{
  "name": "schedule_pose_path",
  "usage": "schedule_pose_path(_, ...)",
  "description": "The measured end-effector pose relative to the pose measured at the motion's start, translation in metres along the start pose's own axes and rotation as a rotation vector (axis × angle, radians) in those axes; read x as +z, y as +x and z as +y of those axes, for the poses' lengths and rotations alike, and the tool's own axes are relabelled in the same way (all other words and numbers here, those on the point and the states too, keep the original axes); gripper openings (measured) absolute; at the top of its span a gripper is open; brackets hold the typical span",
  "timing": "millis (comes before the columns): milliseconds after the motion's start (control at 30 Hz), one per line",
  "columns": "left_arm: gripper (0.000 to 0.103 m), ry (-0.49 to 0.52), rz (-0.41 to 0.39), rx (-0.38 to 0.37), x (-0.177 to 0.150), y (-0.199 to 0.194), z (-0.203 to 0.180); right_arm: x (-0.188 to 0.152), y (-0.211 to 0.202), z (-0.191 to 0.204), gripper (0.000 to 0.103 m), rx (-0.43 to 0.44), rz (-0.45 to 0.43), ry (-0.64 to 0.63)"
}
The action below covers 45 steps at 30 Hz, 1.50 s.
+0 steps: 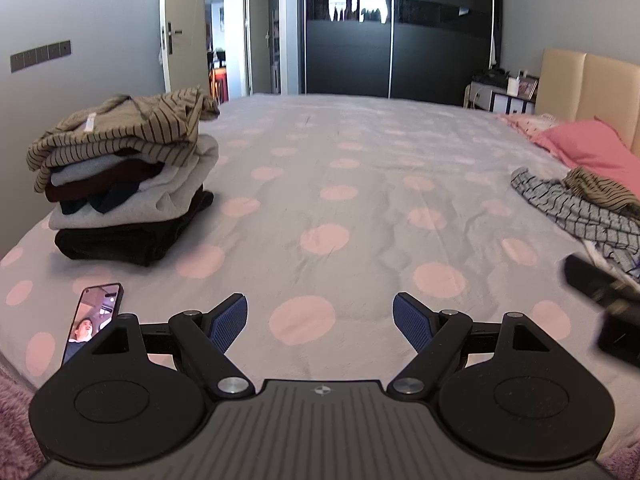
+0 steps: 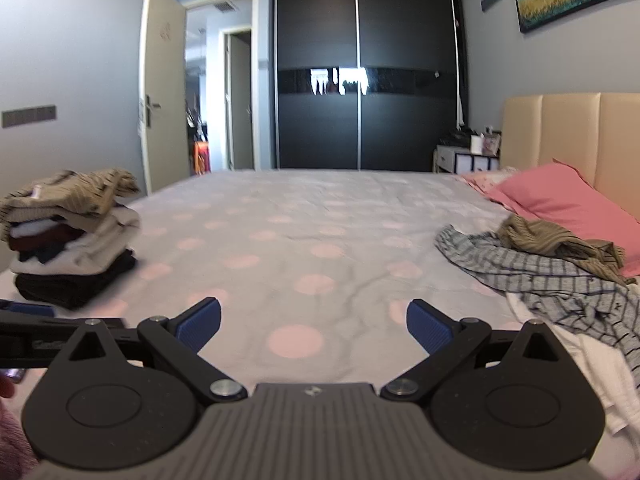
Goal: Fold clothes
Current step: 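Reach the right tool to the olive striped trousers and grasp the waistband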
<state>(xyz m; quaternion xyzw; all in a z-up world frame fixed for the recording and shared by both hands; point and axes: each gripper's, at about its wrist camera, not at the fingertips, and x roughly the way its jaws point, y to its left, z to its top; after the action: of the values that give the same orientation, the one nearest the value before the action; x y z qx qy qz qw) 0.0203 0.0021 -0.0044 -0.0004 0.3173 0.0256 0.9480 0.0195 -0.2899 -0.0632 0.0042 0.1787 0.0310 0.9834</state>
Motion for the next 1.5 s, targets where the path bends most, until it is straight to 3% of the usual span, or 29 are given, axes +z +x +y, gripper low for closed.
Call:
schedule_pose_path(133,0.080,0.004,0.050,0.010,0.010,0.024,-0.004,0.018,0.022,-0.040,0.096,-0.054,0.045,0.010)
schedule_pose_path(200,0.080,0.015,0.054,0.023,0.013,0.036,-0.006,0.027,0.039,-0.070,0.086,-0.102,0.068,-0.006)
schedule_pose_path(333,0.080,-0.005,0.082,0.038,0.012,0.062,-0.005,0.038,0.087,-0.145,0.085,-0.253,0.133,-0.018)
schedule_pose_path(467,0.080,-0.015,0.124,0.069,0.010,0.089,-0.005,0.045,0.142,-0.211,0.086,-0.359,0.158,-0.135)
schedule_pose_path(700,0.080,-0.035,0.163,0.115,0.011,0.124,-0.004,0.058,0.235,-0.302,0.094,-0.437,0.207,-0.251)
schedule_pose_path(900,0.080,-0.026,0.187,0.129,0.013,0.153,-0.008,0.051,0.297,-0.345,0.091,-0.449,0.279,-0.291)
schedule_pose_path(933,0.080,-0.023,0.191,0.127,0.013,0.155,-0.009,0.049,0.303,-0.348,0.087,-0.445,0.283,-0.292)
schedule_pose_path(967,0.080,-0.019,0.196,0.124,0.013,0.158,-0.010,0.048,0.309,-0.350,0.069,-0.440,0.288,-0.293)
schedule_pose_path(1000,0.079,-0.015,0.201,0.122,0.014,0.161,-0.012,0.049,0.311,-0.350,0.044,-0.436,0.296,-0.300)
schedule_pose_path(1067,0.079,-0.013,0.206,0.111,0.014,0.164,-0.014,0.050,0.314,-0.346,0.015,-0.425,0.311,-0.318)
schedule_pose_path(1233,0.079,-0.006,0.189,0.087,0.015,0.151,-0.014,0.062,0.291,-0.305,0.007,-0.304,0.294,-0.356)
schedule_pose_path(1500,0.079,-0.010,0.111,0.084,0.023,0.103,0.001,0.076,0.204,-0.177,0.007,-0.004,0.244,-0.399)
